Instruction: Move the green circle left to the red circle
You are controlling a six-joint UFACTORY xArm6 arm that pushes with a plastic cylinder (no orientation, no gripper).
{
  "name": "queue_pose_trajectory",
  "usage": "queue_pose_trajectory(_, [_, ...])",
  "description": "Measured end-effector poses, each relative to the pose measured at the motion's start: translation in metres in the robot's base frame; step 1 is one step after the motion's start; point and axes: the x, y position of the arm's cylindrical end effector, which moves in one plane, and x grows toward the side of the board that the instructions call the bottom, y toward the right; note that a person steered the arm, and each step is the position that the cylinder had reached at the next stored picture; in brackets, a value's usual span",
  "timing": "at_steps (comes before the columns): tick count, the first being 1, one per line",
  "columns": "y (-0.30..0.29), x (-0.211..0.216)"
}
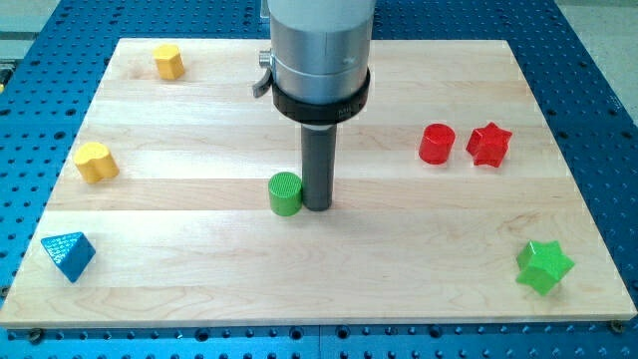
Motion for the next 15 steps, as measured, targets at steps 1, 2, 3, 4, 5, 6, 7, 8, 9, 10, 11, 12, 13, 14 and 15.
queue_pose_trajectory(1, [-0.050, 0.027])
queue_pose_trajectory(2, [-0.095, 0.013])
queue_pose_trajectory(3, [-0.134, 0.006])
queue_pose_trajectory(4, [-0.121, -0.027])
queue_pose_trajectory(5, [-0.052, -0.057])
queue_pose_trajectory(6, [-0.030, -0.053])
queue_pose_trajectory(7, [-0.046, -0.004])
queue_pose_trajectory(8, [-0.003, -0.035])
queue_pose_trajectory(9, [0.042, -0.049])
queue_pose_trajectory(10, [0.055, -0.050])
queue_pose_trajectory(11, [0.056, -0.048])
queue_pose_trajectory(12, [0.055, -0.033])
queue_pose_trajectory(13, [0.064, -0.032])
queue_pose_trajectory(14, [0.067, -0.039])
queue_pose_trajectory(15, [0.069, -0.052])
